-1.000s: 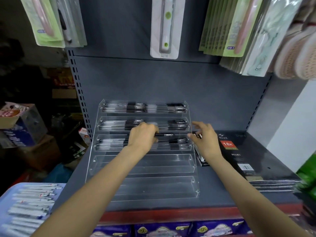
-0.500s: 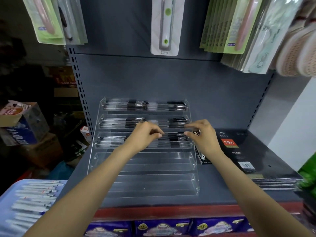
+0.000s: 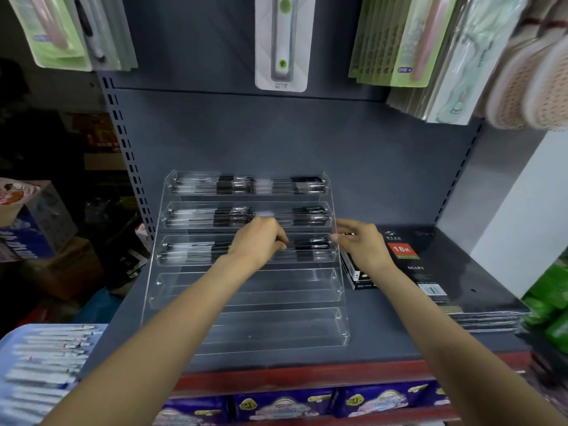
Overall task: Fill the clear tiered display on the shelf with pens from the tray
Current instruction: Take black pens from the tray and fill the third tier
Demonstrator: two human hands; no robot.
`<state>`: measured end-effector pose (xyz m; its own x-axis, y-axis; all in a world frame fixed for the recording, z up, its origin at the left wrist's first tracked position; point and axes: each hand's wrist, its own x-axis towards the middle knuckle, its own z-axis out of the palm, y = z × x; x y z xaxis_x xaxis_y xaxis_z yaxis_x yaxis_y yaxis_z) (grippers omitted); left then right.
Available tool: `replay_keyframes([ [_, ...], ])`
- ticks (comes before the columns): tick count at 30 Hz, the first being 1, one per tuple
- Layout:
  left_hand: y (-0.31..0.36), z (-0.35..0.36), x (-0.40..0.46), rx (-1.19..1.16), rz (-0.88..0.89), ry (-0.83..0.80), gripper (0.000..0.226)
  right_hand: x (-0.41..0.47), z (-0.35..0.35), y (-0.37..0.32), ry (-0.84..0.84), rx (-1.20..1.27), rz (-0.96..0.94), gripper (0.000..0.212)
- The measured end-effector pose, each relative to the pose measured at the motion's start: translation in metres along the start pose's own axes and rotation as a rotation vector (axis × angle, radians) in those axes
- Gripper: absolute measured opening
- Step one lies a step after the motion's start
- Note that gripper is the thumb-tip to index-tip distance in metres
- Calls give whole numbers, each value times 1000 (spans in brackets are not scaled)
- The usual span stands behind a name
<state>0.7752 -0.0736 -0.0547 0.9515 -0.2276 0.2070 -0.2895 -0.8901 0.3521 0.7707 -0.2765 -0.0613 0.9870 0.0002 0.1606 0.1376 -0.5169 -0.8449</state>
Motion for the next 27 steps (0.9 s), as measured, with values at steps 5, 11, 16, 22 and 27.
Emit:
replay_keyframes([
  [5, 2, 1, 0, 22, -28, -5, 20, -3, 0, -2, -1, 30, 2, 42],
  [11, 9, -3, -8, -79, -88, 102, 21, -12, -2, -8, 44, -25, -46, 41],
  [16, 11, -7, -37, -222, -190, 295, 19, -31, 6, -23, 37, -101, -182, 37],
  [22, -21, -13, -124, -279, -232, 418, 20, -81, 58, -59, -153, -54, -227, 28],
  [27, -100, -31, -230, -202, -379, 426, 22, -147, 162, -94, -310, -3, -223, 27],
])
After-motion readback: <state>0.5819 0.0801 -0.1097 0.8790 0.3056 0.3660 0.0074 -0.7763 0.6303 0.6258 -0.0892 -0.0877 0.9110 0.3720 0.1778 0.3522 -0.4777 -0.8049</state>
